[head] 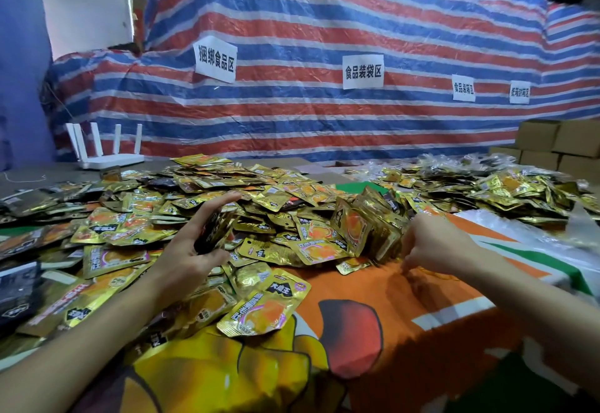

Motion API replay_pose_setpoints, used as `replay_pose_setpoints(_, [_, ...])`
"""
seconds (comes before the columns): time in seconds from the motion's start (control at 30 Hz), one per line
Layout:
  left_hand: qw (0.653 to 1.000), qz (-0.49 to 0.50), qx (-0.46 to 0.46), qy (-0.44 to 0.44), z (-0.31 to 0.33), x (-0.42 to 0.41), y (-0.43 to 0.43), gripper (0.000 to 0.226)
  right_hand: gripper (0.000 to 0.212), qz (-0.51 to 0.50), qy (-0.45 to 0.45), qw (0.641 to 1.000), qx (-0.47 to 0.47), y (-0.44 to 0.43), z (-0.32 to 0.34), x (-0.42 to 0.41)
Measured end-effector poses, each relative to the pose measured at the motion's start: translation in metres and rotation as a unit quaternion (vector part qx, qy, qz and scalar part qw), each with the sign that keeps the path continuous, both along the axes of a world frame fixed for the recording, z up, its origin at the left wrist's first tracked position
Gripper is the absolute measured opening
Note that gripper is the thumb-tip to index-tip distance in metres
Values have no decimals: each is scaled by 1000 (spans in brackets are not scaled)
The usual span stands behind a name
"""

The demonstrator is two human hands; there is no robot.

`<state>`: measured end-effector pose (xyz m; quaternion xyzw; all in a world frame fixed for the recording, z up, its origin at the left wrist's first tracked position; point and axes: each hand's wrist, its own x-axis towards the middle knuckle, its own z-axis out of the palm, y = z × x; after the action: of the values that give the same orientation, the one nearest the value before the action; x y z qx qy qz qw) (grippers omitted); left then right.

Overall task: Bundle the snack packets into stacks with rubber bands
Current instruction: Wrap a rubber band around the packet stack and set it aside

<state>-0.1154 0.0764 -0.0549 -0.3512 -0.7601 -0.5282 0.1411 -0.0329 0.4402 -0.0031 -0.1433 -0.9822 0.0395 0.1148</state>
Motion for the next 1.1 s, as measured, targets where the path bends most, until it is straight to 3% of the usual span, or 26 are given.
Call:
replay_pose_setpoints(0.23, [1000,-11,-1,-17,2,1,0,84,20,41,-15,995,-87,-5,4,-1])
replay_pose_setpoints(0.33, [998,-17,37,-44,4,3,1,84,23,104,-1,982,-158,-19,9,1])
replay_pose_setpoints(0.5, [982,-56,130,-128,14,11,5,80,9,218,15,930,-297,-67,15,-2])
replay_pose_setpoints(0.7, [957,-103,149,-229,25,15,3,79,5,297,51,852,-429,-138,10,-31])
replay_pose_setpoints(0.83, [942,-69,174,-277,26,12,0,74,4,307,105,828,-457,-177,5,-56])
replay_pose_setpoints(0.97, [939,9,215,-268,25,5,-3,60,11,272,162,809,-495,-198,-8,-74])
replay_pose_setpoints(1.03, [930,39,223,-291,22,3,-5,41,13,266,148,798,-519,-203,-17,-79])
replay_pose_setpoints(1.1, [918,66,231,-315,19,-1,-4,45,12,273,112,776,-558,-203,-24,-80])
